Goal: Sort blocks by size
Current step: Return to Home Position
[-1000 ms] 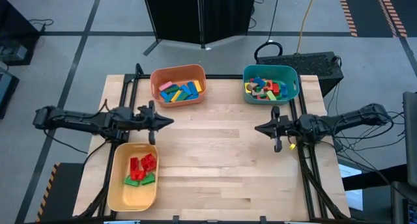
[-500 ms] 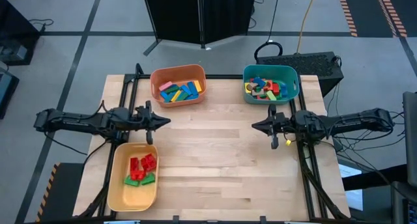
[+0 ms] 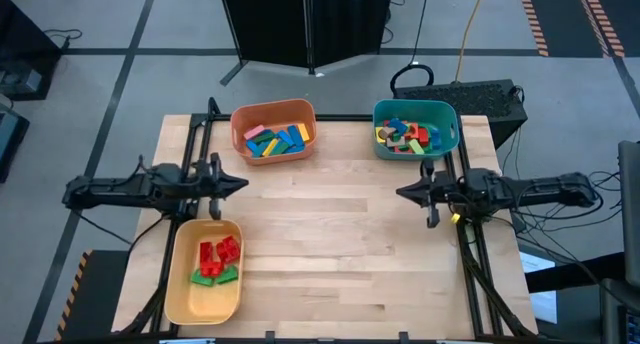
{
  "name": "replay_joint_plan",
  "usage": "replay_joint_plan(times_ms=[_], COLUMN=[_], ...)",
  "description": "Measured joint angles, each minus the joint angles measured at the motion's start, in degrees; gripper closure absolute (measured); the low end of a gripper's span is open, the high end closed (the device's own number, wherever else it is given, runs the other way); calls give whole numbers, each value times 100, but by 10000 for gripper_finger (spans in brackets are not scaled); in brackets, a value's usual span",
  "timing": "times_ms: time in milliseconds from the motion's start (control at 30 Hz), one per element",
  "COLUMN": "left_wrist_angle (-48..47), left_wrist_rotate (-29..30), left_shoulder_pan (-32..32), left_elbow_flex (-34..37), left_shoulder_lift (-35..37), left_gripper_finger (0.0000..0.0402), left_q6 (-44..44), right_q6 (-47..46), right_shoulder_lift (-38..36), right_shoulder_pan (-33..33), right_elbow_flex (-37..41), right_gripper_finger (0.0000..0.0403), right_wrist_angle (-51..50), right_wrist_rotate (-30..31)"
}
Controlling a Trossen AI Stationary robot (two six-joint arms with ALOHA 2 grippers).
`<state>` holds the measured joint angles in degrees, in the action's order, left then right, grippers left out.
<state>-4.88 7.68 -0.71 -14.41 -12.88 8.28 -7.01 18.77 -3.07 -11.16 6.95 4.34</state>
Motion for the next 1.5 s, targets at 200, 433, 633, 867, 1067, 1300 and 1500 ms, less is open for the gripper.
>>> replay_joint_plan(times_ms=[200,433,633,867,1067,1300,1500], left_wrist_angle=[-464,-817,-969,-1258,-1216,-1245,-642], left_wrist_rotate=[2,2,4,7,7,-96,-137], left_shoulder_pan=[0,0,-2,-4,-5,-6,-4], left_elbow_flex=[-4,-4,-4,-4,-4,-4,548], left_shoulder_lift=[661,1112,1287,1286,1286,1287,1287], left_gripper_finger=[396,396,396,396,396,396,396], left_q6=[134,65,143,148,-6,-137,-115], right_q6=[61,33,-150,-102,-68,-74,-133], right_shoulder_lift=[-502,-894,-1029,-1052,-1052,-1052,-1052], right_shoulder_pan=[-2,-2,-2,-2,11,11,11], right_elbow_flex=[0,410,1048,1034,1034,1034,1034], right_gripper_finger=[403,403,403,403,403,403,403], right_wrist_angle=[-376,-156,560,524,526,526,521], right_wrist_rotate=[2,3,2,4,4,4,24])
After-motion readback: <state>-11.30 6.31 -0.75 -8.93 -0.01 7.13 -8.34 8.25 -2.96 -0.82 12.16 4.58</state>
